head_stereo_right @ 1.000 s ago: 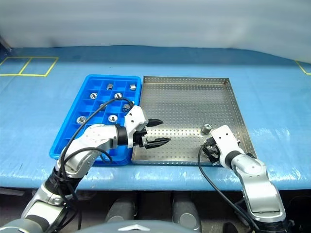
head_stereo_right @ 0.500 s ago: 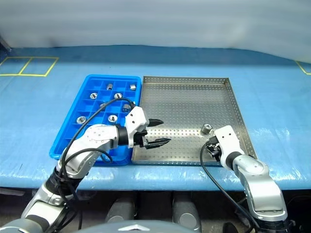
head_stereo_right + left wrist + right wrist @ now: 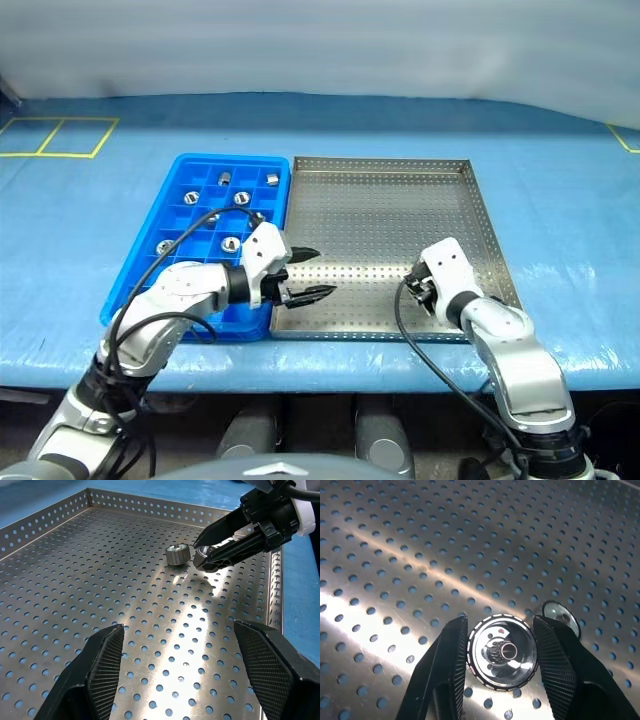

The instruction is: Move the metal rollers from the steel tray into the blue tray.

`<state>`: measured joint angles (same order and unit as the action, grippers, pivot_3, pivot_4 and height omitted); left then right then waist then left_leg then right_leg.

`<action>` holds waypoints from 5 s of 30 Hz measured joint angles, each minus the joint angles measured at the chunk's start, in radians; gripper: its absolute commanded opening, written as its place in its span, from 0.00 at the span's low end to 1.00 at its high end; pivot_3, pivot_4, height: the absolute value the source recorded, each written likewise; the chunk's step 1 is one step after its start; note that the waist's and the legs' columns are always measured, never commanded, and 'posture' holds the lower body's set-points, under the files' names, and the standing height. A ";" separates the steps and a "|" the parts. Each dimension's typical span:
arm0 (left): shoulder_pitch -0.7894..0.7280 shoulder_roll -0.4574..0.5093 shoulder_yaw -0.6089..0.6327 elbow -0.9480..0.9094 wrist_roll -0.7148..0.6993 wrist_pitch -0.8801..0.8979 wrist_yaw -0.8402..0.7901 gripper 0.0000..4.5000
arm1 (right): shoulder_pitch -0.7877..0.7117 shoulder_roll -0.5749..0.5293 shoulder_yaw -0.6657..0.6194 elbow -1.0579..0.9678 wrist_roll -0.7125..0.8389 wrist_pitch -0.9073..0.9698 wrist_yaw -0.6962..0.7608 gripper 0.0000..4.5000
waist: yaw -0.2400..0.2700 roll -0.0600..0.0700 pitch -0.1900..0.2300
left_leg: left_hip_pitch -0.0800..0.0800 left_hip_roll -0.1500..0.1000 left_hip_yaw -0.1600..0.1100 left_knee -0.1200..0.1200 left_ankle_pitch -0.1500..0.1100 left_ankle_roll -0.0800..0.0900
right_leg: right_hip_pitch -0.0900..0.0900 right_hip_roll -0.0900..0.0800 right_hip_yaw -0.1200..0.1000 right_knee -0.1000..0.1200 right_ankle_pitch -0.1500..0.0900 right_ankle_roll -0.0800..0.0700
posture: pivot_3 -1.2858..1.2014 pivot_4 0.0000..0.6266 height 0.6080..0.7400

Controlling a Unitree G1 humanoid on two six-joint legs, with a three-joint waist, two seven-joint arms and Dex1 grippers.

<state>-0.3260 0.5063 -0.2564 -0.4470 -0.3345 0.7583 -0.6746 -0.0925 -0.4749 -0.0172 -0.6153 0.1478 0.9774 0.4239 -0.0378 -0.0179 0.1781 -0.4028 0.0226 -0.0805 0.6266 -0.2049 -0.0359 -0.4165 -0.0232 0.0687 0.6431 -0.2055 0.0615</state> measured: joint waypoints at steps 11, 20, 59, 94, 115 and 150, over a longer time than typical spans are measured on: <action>0.173 0.190 0.311 -0.201 -0.022 0.222 0.095 0.84 | -0.237 0.147 0.319 0.141 0.051 -0.242 0.129 0.38 | 0.018 -0.001 0.001 | 0.000 0.001 -0.001 -0.001 0.000 0.000 | 0.000 0.000 -0.001 -0.001 0.000 -0.001 | 0.59 0.24 1.00; 0.355 0.251 0.611 -0.390 -0.063 0.375 0.124 0.84 | -0.398 0.306 0.480 0.353 0.050 -0.359 0.212 0.38 | 0.053 -0.001 0.001 | 0.001 0.002 -0.002 -0.005 0.000 0.000 | 0.000 0.001 -0.003 0.000 -0.001 -0.003 | 0.64 0.24 1.00; 0.119 0.026 0.182 -0.225 -0.075 0.239 0.190 0.84 | -0.203 0.178 0.230 0.255 -0.068 -0.338 0.025 0.89 | 0.111 -0.001 0.001 | -0.002 0.001 0.000 -0.006 0.000 -0.003 | -0.004 0.000 -0.003 -0.001 -0.002 -0.005 | 0.56 0.24 1.00; -0.047 -0.070 -0.141 0.094 0.013 0.048 0.027 0.84 | -0.093 0.260 -0.111 0.433 -0.024 -0.215 -0.248 0.47 | -0.019 0.001 -0.001 | -0.009 0.001 0.001 0.001 0.000 -0.001 | -0.010 0.001 0.002 0.002 0.001 0.001 | 0.53 0.24 1.00; 0.137 0.025 0.187 -0.089 -0.007 0.153 0.151 0.84 | -0.237 0.273 0.260 0.251 0.020 -0.216 -0.031 0.39 | -0.010 0.001 -0.001 | -0.008 0.002 0.000 0.001 0.000 -0.001 | -0.010 0.003 0.001 0.004 0.001 0.000 | 0.57 0.24 1.00; 0.133 0.016 0.172 -0.146 -0.023 0.189 0.241 0.84 | -0.273 0.317 0.229 0.358 -0.028 -0.371 -0.056 0.81 | 0.068 0.001 -0.001 | -0.008 0.001 0.000 0.001 0.001 -0.002 | -0.009 0.002 -0.001 0.002 0.002 -0.001 | 0.57 0.24 1.00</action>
<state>-0.1928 0.5219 -0.0840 -0.5930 -0.3577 0.9477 -0.4340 -0.3657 -0.1579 0.2118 -0.2568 0.1202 0.6060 0.3676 0.0305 -0.0173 0.1771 -0.4111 0.0236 -0.0810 0.6278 -0.2040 -0.0379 -0.4257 -0.0217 0.0682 0.6454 -0.2037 0.0606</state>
